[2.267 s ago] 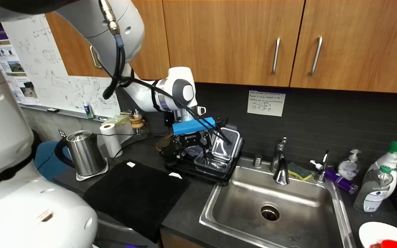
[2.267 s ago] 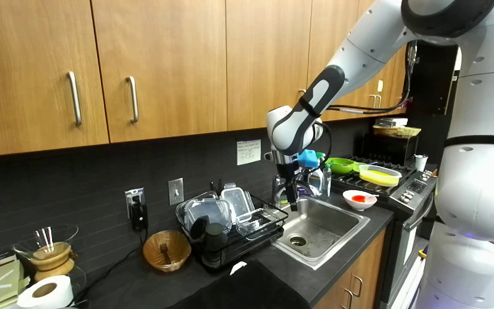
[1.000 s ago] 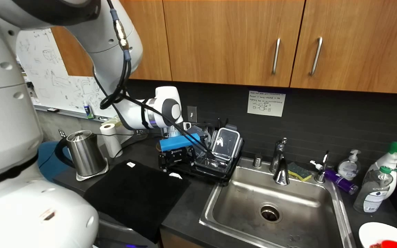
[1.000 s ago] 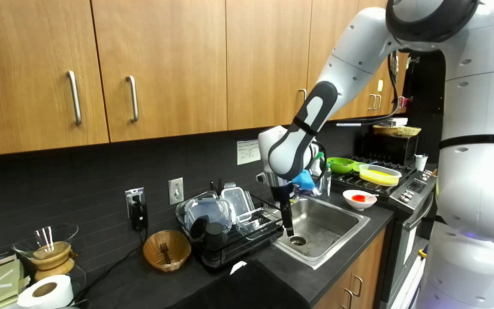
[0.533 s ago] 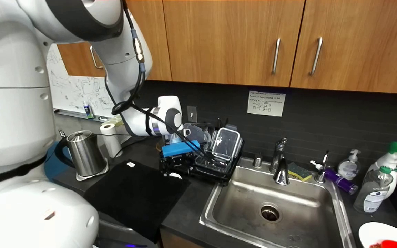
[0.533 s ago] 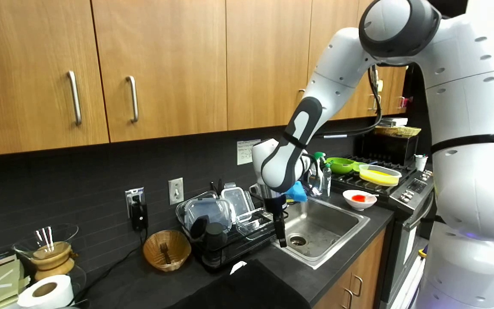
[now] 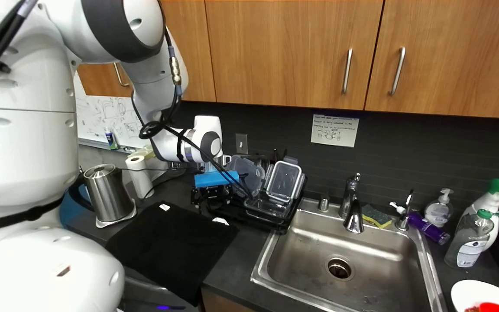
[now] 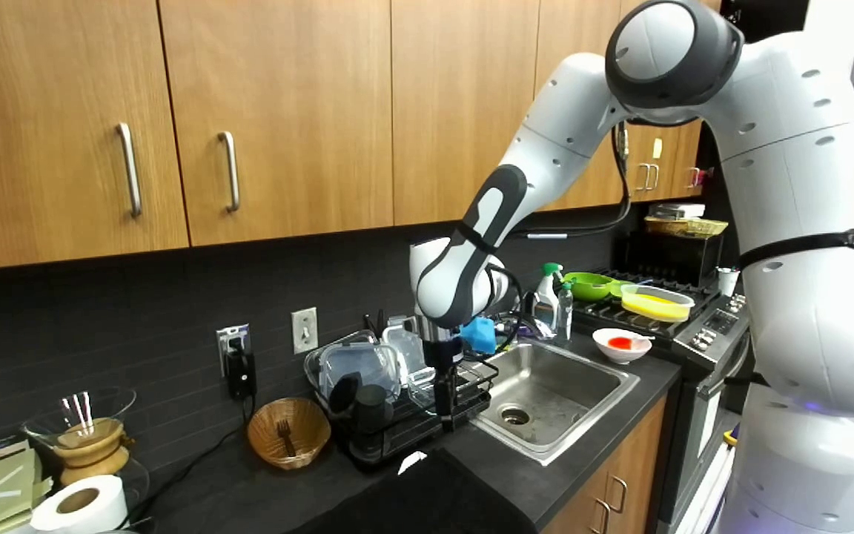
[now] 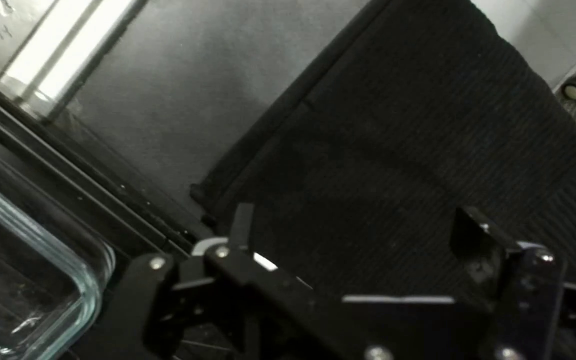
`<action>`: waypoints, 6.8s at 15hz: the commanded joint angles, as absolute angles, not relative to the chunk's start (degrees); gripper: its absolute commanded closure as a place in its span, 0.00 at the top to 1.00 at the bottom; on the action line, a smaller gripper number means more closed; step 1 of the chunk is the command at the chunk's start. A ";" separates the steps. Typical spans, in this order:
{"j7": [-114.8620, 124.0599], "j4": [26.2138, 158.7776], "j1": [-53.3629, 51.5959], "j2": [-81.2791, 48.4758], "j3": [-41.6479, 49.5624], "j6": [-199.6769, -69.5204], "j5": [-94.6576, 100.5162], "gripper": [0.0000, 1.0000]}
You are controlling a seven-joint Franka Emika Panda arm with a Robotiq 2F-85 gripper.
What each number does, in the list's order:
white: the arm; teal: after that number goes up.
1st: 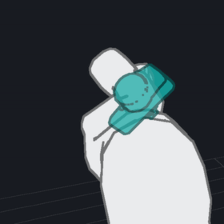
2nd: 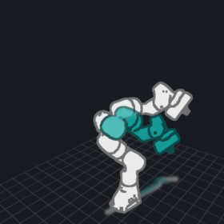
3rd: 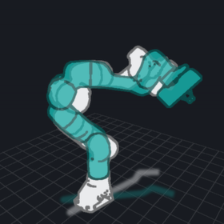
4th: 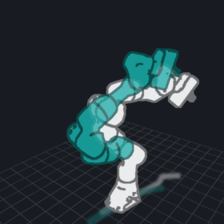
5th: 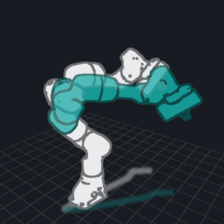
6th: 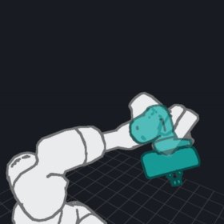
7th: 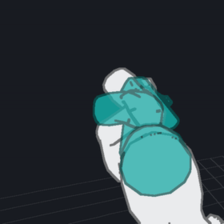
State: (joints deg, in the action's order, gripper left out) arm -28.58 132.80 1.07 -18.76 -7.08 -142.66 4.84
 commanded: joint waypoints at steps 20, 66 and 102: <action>-25.15 139.98 1.59 -18.61 -9.55 -148.34 -1.53 1.00; -26.08 136.43 11.14 -33.18 -10.78 -152.47 -3.53 1.00; -24.95 132.85 11.24 -37.13 -8.93 -151.66 -2.96 1.00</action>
